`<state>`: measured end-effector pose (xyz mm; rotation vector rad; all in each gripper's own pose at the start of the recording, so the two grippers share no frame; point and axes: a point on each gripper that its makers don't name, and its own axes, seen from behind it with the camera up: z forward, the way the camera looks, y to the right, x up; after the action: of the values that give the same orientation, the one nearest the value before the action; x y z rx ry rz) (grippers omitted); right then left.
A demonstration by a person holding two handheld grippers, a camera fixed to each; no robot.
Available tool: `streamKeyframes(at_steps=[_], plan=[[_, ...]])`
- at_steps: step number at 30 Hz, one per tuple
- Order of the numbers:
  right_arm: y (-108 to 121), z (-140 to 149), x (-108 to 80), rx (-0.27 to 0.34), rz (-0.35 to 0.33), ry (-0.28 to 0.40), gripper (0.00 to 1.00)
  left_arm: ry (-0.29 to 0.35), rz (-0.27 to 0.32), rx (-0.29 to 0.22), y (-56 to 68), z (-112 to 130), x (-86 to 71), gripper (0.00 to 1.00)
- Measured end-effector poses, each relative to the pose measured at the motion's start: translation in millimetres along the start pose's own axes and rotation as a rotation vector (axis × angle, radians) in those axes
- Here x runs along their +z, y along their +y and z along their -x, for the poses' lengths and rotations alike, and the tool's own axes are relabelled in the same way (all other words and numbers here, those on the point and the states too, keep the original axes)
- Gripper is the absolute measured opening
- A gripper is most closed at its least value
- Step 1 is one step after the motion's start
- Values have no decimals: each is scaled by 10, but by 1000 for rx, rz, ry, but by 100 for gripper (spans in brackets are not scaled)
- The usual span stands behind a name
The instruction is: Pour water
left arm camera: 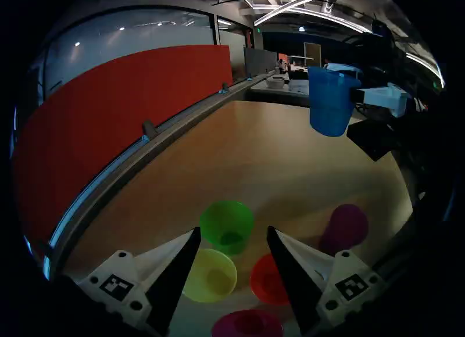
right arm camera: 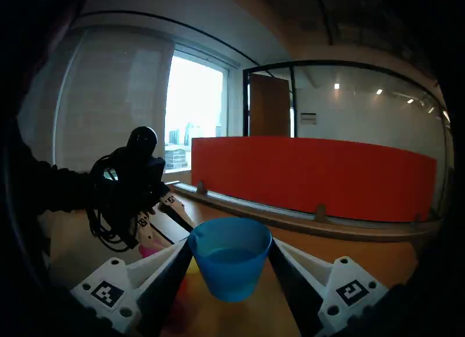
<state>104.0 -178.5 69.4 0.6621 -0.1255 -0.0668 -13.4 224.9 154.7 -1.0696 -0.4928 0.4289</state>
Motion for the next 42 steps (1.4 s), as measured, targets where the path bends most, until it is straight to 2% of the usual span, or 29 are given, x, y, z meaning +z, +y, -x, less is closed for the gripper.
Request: streamKeyframes(at_steps=[18,24,30,36,42], plan=[[3,46,-92,-9,12,-5,91,-151,17,8,-48,127,262,84],[21,67,-123,-11,14,-7,91,-189,6,-4,-97,164,355,84],[26,89,-152,-8,10,-8,91,-230,9,-23,-92,191,398,84],[23,103,-142,-6,7,-9,91,-278,8,-16,-94,198,438,84],[4,115,-144,-4,-3,-7,91,-296,9,-19,-91,189,476,84]])
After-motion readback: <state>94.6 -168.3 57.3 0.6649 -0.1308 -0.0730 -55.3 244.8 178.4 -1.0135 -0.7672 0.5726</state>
